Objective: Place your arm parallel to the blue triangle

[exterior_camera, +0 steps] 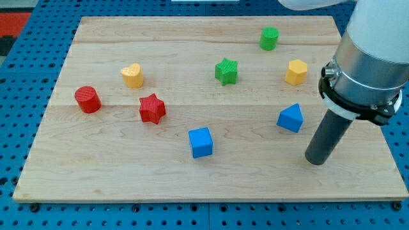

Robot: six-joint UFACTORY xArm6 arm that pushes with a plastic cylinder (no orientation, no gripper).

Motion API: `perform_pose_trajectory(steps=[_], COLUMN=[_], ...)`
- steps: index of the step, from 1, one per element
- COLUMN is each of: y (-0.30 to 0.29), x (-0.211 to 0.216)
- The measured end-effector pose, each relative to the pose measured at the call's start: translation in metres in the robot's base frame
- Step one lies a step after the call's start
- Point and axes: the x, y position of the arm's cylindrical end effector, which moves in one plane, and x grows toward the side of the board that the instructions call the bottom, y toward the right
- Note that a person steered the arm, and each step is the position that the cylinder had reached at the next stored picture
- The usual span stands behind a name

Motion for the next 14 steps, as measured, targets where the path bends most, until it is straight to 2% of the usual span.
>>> perform_pose_trajectory(steps=[2, 3, 6, 8, 9, 10, 11, 13, 14], y=[-0.060, -0.060, 0.057, 0.057, 0.100, 0.109, 0.109, 0.035, 0.033], x=[0.016, 0.016, 0.016, 0.012, 0.012, 0.012, 0.012, 0.014, 0.014])
